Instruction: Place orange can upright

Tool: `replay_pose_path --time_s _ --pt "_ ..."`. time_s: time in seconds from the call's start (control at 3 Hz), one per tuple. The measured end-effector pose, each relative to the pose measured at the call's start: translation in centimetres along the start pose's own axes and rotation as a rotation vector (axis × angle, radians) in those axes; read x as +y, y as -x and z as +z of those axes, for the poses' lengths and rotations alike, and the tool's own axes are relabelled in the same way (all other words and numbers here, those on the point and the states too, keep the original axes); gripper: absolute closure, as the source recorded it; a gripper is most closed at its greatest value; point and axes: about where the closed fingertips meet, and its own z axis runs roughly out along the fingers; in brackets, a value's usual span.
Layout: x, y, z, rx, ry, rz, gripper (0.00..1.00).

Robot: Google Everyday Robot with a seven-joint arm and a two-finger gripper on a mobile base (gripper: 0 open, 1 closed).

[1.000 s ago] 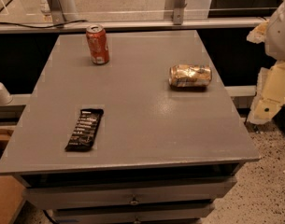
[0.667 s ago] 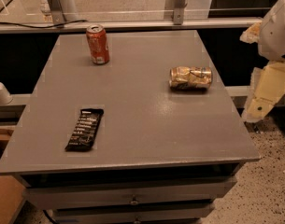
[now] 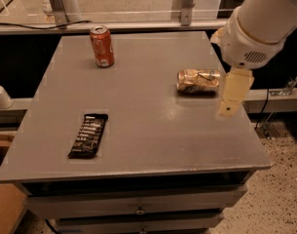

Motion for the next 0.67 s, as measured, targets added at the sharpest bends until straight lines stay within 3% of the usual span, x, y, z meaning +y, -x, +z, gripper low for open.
replay_pose_path --time_s 0.67 --pt "-5.1 1.8 6.3 0.072 -0.061 -0.089 0.00"
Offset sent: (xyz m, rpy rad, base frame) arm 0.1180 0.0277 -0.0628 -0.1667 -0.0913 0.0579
